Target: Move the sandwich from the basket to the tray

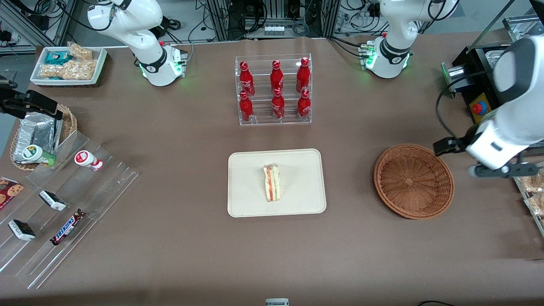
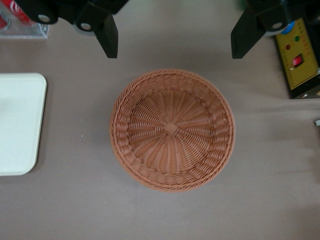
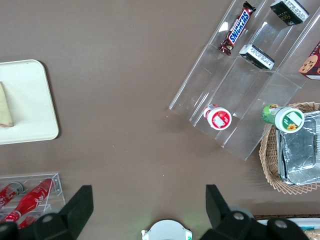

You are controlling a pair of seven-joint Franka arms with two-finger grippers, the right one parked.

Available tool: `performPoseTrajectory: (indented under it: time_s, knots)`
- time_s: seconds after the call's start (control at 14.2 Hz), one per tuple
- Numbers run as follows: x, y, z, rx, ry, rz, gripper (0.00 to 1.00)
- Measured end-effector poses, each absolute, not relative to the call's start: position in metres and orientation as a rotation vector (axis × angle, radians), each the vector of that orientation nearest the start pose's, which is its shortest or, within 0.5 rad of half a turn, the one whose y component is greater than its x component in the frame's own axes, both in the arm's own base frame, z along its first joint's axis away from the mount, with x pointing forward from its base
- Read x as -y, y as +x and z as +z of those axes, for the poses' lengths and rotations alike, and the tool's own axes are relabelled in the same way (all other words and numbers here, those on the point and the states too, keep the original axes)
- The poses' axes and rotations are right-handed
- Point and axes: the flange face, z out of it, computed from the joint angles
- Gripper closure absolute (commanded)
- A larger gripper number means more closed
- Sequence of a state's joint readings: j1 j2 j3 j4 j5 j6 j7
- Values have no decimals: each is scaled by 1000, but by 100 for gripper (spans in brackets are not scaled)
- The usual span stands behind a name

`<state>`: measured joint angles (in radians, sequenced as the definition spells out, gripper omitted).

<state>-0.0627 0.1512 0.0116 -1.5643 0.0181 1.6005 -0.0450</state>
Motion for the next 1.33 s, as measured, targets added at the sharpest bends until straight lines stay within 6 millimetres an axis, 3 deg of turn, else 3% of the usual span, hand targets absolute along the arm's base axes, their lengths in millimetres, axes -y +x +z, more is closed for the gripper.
performPoseTrajectory:
  time_s: [0.28,0.7,0.91,1.05,1.33]
  knots:
    - [-3,595,580,-127,-3130,71,0]
    - [0,594,590,-188,-3128,44,0]
    - [-4,571,606,-203,-3127,43,0]
    - [-8,556,606,-199,-3128,30,0]
    - [-11,554,600,-195,-3128,27,0]
